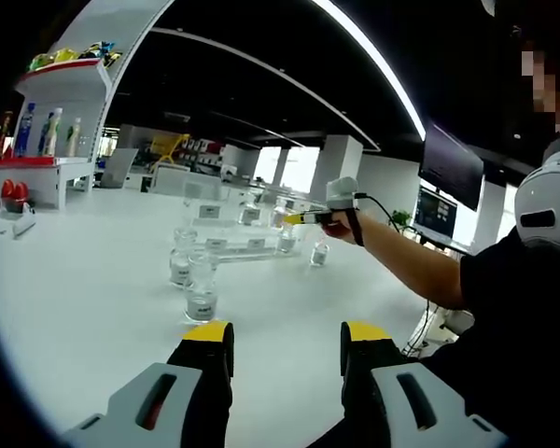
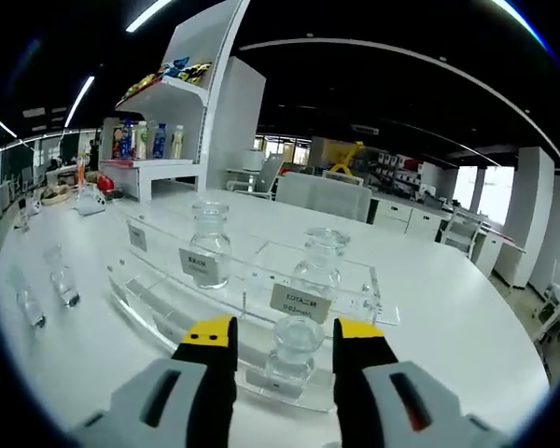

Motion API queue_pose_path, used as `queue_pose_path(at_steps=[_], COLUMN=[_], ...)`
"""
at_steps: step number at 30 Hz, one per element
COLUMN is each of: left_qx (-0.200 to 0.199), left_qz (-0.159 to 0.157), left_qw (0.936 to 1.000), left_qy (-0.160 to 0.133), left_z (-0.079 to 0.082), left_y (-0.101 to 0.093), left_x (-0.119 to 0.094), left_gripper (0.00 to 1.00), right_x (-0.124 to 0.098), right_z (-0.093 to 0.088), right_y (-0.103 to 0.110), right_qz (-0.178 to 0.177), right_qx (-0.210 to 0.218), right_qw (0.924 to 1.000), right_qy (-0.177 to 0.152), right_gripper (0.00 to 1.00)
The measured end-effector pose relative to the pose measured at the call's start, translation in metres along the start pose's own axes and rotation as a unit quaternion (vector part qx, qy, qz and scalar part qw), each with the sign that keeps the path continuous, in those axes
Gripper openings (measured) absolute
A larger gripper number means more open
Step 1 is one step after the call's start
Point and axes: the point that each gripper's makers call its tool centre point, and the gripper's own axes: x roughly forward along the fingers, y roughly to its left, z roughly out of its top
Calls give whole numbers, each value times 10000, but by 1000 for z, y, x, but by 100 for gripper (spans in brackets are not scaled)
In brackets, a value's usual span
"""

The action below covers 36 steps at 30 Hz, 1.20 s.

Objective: Identify the label on the chemical reagent bottle, grasp the chemical reagent bottle, and place it in the designated position on the reagent rack

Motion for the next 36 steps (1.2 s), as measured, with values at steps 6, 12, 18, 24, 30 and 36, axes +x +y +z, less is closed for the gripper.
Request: queue_pose_path(at_steps=[6, 12, 18, 24, 30, 36], left_qx=[15, 29, 37, 46, 54, 40], left_qz=[15, 0, 18, 7, -9, -10], left_qw=[10000, 10000, 10000, 10000, 10000, 10000], left_qy=[16, 15, 26, 37, 36, 46], left_z=[1, 3, 4, 4, 5, 4], left_y=[1, -2, -2, -2, -4, -4], left_x=[1, 4, 5, 7, 9, 10], left_gripper=[46, 46, 46, 46, 46, 47], right_x=[-4, -10, -19, -29, -42, -58], right_z=[1, 4, 3, 4, 10, 7], right_y=[1, 3, 9, 17, 24, 31], right_qz=[127, 221, 365, 507, 608, 735], right_qx=[52, 38, -7, -56, -118, -253], right_qw=[9999, 9997, 9993, 9986, 9978, 9966], right_qy=[-46, -92, -102, -127, -227, -284], right_gripper=[40, 39, 39, 37, 37, 36])
